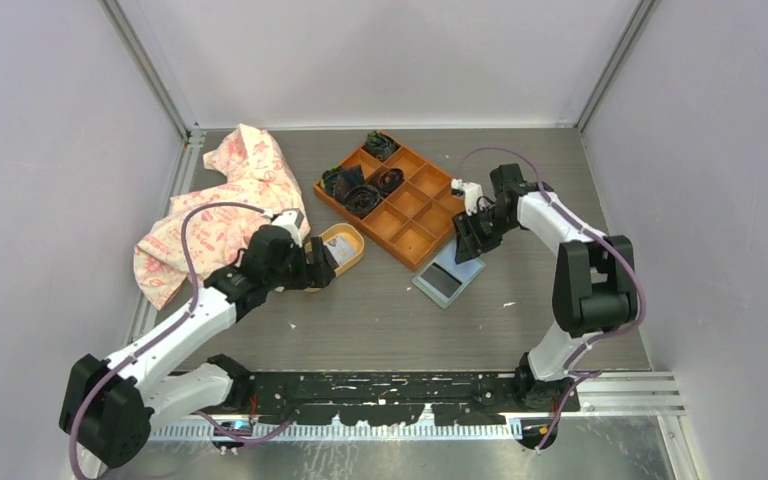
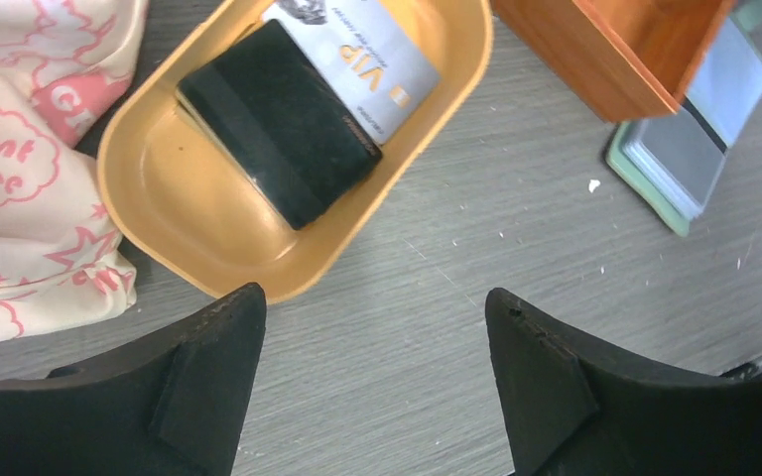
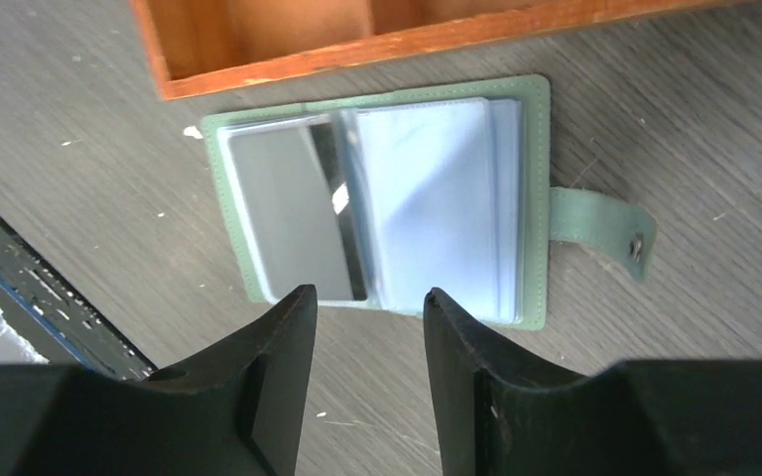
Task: Put the credit cards into the card holder
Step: Open the card holder at the center of the board, then pick up the credit card from the storage box.
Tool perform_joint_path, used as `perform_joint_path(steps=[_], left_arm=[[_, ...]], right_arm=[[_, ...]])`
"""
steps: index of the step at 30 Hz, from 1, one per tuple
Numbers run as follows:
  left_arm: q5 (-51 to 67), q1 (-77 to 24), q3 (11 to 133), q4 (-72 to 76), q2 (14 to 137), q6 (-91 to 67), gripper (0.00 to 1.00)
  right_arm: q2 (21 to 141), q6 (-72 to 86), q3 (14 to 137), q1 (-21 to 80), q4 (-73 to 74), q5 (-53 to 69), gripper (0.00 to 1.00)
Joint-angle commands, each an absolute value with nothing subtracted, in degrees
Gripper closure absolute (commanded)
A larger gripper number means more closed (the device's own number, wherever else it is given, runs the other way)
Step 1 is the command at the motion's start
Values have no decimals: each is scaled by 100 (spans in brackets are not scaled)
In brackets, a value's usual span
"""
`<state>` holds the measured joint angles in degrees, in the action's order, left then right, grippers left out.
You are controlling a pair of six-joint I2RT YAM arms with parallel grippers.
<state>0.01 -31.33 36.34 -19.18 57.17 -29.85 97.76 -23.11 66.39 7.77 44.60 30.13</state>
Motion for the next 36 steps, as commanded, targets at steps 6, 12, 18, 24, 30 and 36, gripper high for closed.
perform_joint_path(steps=[6, 12, 18, 24, 30, 36], left_arm=[[-411, -2683, 4564, -2008, 7005, -4750, 28], [-1300, -2774, 4890, -2196, 7552, -5361, 28], [-1759, -2871, 5441, -2764, 8237, -5536, 26], [-1871, -2937, 5790, -2895, 8784, -5613, 24], [-1931, -2997, 6004, -2933, 9468, -5698, 23], [-2082, -3001, 6292, -3211, 10029, -5753, 22]], right_arm=[[7842, -2201, 6755, 896, 3729, 3798, 3], [8463, -1455, 7270, 910, 3879, 5209, 0], [7995, -1157, 6537, 905, 3148, 5079, 1], [8085, -1288, 6554, 905, 3273, 5044, 0], [8127, -1274, 6512, 898, 3264, 5141, 0], [8212, -1329, 6548, 905, 3363, 5194, 1]])
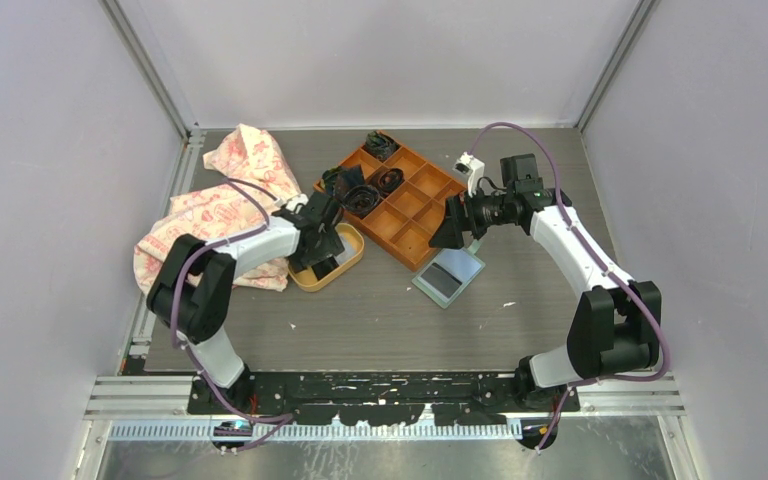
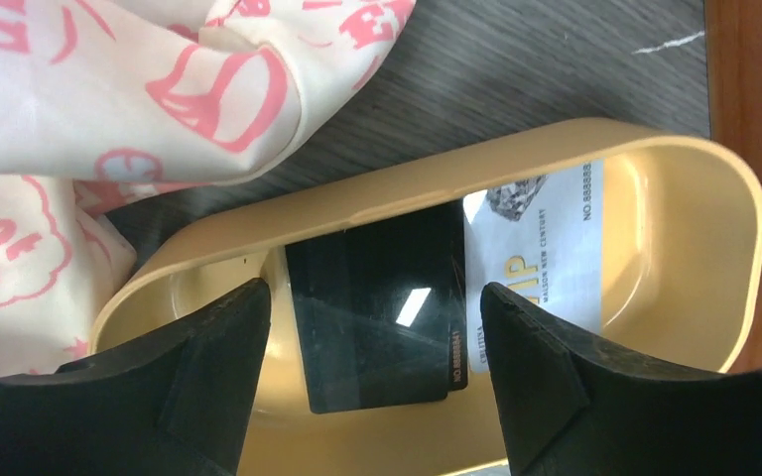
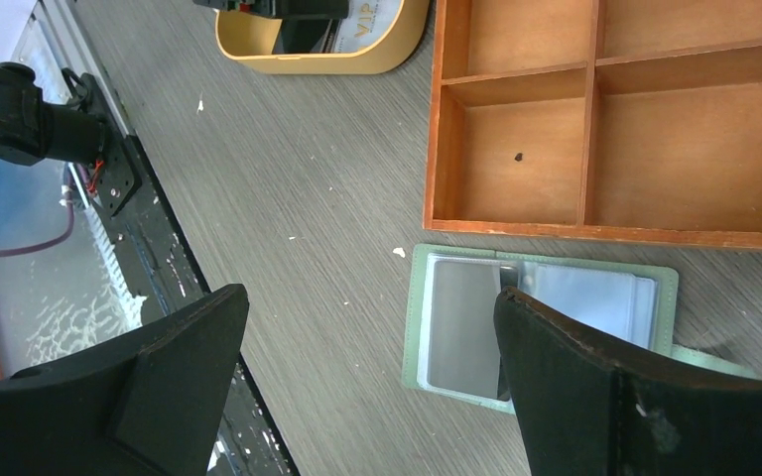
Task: Put the credit cards into the card holder
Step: Pick up the credit card from the storage box.
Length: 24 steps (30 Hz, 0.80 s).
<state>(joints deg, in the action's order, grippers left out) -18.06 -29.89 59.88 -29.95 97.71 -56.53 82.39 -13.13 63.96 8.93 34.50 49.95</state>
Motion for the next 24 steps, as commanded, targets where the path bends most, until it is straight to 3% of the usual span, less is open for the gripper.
perform_joint_path(steps=[1, 3, 5, 12, 24], left_arm=[[-2079, -3006, 6327, -3238, 10125, -5732, 23], [-1995, -3001, 6357, -3245, 10273, -5709, 29], [-1865, -3001, 6330, -3171, 10317, -5687, 45], [-1650, -2999, 6134, -2906, 10028, -5555, 64], [-1243, -2876, 4987, -1234, 8440, -5600, 68]], right_arm=[[8229, -1335, 6548, 901, 3366, 5194, 0], [8242, -1345, 6557, 901, 3379, 5187, 1], [8265, -1353, 6552, 905, 3388, 5194, 1], [8307, -1348, 6561, 905, 3410, 5224, 1], [8520, -1181, 6511, 1564, 3035, 5293, 1]])
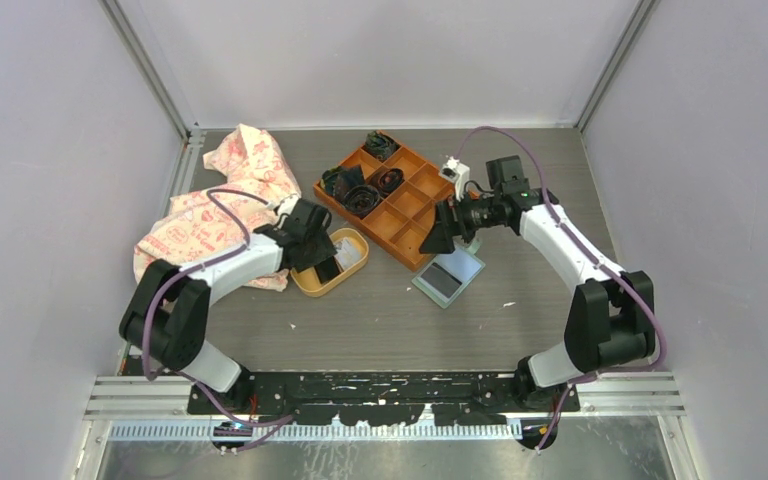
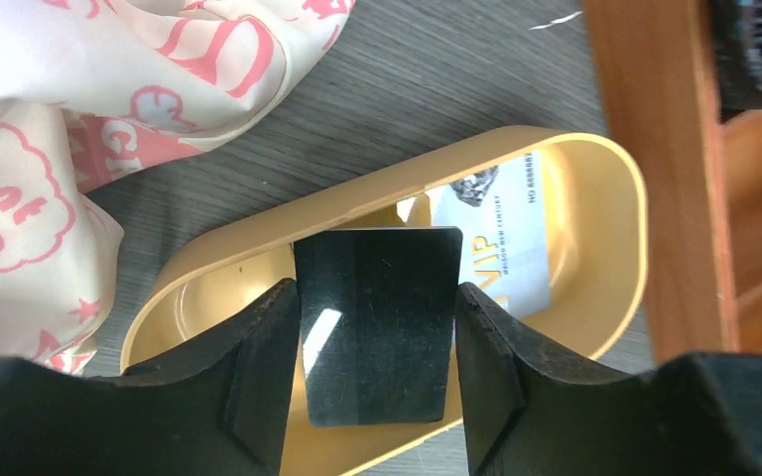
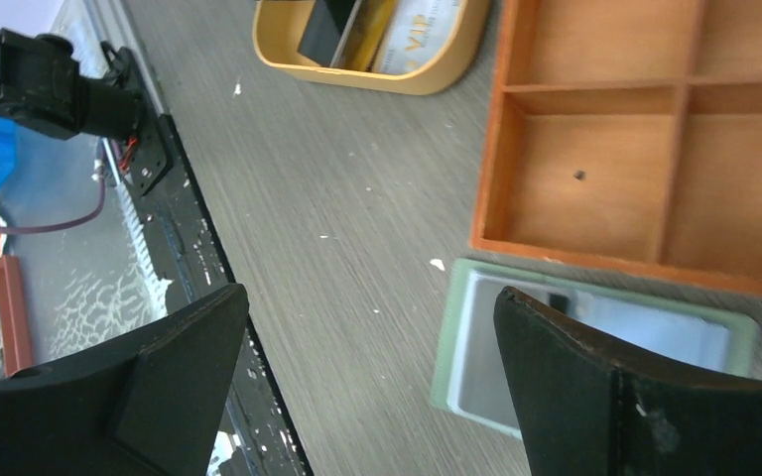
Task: Put the credit cards into the card holder
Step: Pick up the credit card from the storage box.
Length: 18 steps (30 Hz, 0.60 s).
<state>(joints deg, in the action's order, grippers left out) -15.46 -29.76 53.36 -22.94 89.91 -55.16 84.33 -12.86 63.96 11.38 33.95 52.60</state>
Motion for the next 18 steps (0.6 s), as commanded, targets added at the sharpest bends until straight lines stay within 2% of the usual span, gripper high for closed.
perform_joint_path(steps=[1, 8, 13, 18], left_arm=[[-1185, -2846, 4891, -1102, 8378, -5621, 68], [-789, -2616, 4476, -633, 8156, -5797, 69], [-604, -2422, 4146, -311, 7985, -5941, 69], [-302, -2209, 3853, 96, 7802, -6042, 70]], right_arm=[[8577, -1116, 6536, 1706, 2931, 5235, 1], [9441, -200, 6953, 2738, 1609, 4967, 6], [10357, -10, 7857, 3349, 1511, 4610, 15], [11033, 426, 8396, 3458, 1334, 4401, 20]])
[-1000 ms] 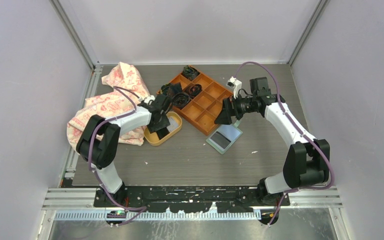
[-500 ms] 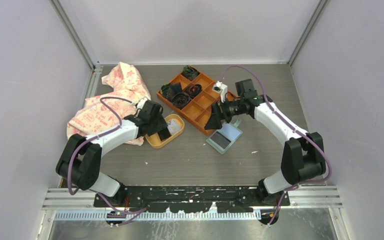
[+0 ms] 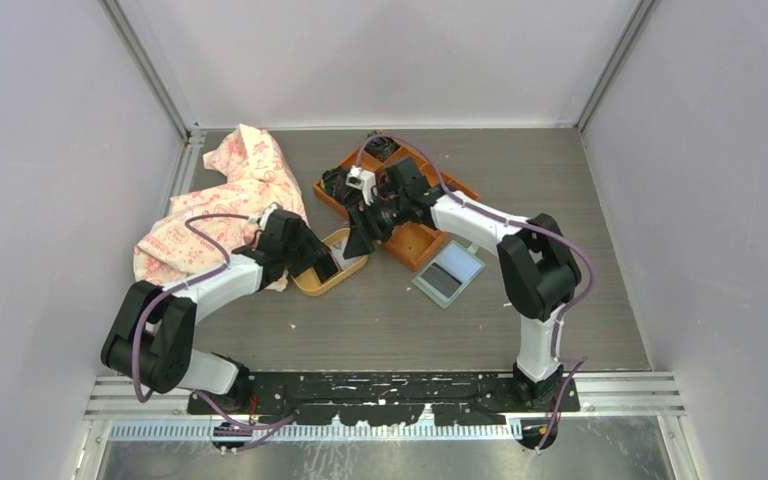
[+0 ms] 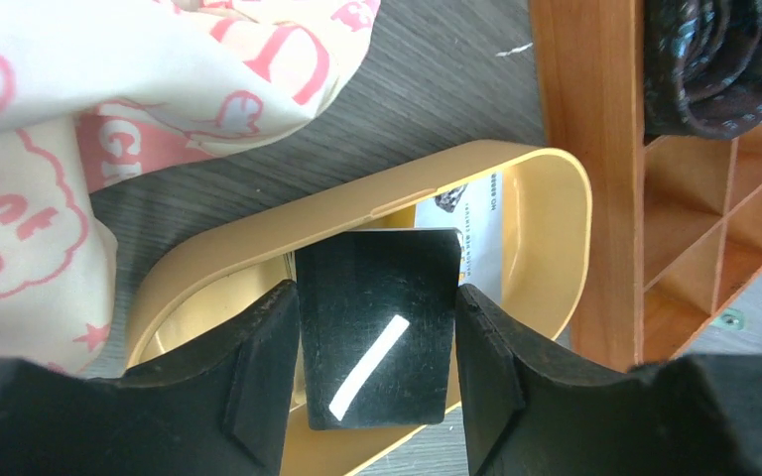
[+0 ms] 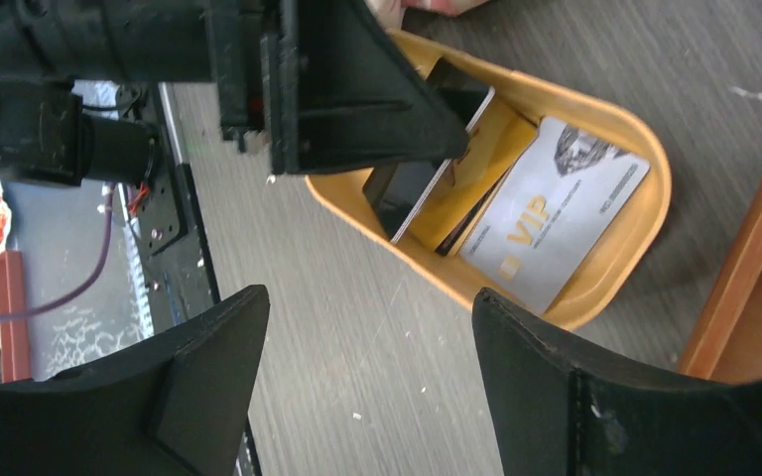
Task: Put the credit cards into the card holder
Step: Pick up the credit card from the storage box.
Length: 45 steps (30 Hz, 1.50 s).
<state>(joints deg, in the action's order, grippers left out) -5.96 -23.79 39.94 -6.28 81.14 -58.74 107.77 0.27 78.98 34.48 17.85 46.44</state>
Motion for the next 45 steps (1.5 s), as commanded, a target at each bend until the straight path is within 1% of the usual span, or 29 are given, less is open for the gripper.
perform_joint_path(steps=[1, 5, 10, 14, 24, 26, 33, 35, 37, 39, 42, 45], left_arm=[[-230, -2161, 3792, 205, 7776, -6080, 70], [-149, -2058, 3638, 422, 7681, -6183, 70], [-87, -2022, 3555, 612, 7661, -6276, 70], [-26, -2024, 3518, 725, 7683, -6350, 70], [-26, -2020, 3419, 853, 7535, -6479, 71], [165, -2019, 3391, 914, 7517, -6488, 71], [240, -2017, 3298, 1056, 7569, -6530, 69], [238, -2019, 3271, 1080, 7568, -6540, 66], [267, -2021, 3243, 1102, 7562, -6539, 62], [280, -2013, 3235, 1108, 7526, -6507, 55], [252, -1992, 3246, 987, 7405, -6383, 43], [58, -1969, 3282, 602, 7137, -6167, 31]], right_arm=[[11137, 450, 8459, 3459, 1329, 4400, 22], [11464, 491, 8837, 3555, 1548, 4508, 26], [11660, 548, 8971, 3735, 1643, 4451, 29], [11854, 747, 9111, 3782, 1669, 4301, 36], [12116, 1113, 9240, 4043, 1706, 4090, 47], [12175, 1300, 9274, 4047, 1614, 4142, 49], [12508, 2077, 9377, 4063, 1195, 4513, 63], [12589, 2256, 9413, 4063, 1105, 4577, 71], [12649, 2362, 9452, 4055, 1107, 4616, 80], [12680, 2414, 9482, 4060, 1106, 4646, 88], [12674, 2494, 9483, 4022, 1077, 4720, 95], [12650, 2599, 9463, 3963, 986, 4849, 97]])
